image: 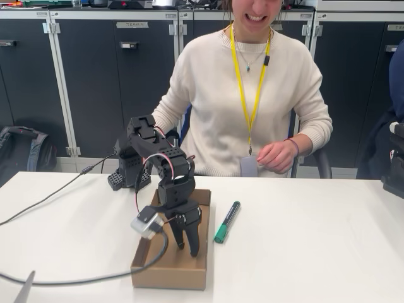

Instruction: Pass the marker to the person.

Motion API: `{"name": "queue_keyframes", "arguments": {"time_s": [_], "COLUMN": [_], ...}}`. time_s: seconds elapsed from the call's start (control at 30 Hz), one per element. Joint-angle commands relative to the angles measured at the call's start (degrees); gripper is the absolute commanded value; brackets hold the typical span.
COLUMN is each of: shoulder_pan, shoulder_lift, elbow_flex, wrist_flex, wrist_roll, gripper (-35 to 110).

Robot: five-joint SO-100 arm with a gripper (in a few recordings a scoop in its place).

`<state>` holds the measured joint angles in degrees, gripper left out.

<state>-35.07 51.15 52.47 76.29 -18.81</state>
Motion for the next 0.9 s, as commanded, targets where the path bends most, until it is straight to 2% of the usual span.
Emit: {"name": "queue_keyframes", "arguments": {"time_s": [0.0, 0.17, 0.37, 0.63, 0.87], "shoulder_pan": [-3.1, -3.2, -5.3, -8.5, -11.7], "shoulder_lift": [2.0, 5.8, 16.7, 30.5, 30.7], "elbow_flex": [-0.1, -0.4, 0.7, 9.8, 20.9], "wrist_flex": [-3.2, -1.1, -3.9, -11.6, -19.0], "wrist_roll": [-4.0, -3.7, -5.4, -12.1, -19.1], "gripper": [24, 25, 28, 28, 28]}}
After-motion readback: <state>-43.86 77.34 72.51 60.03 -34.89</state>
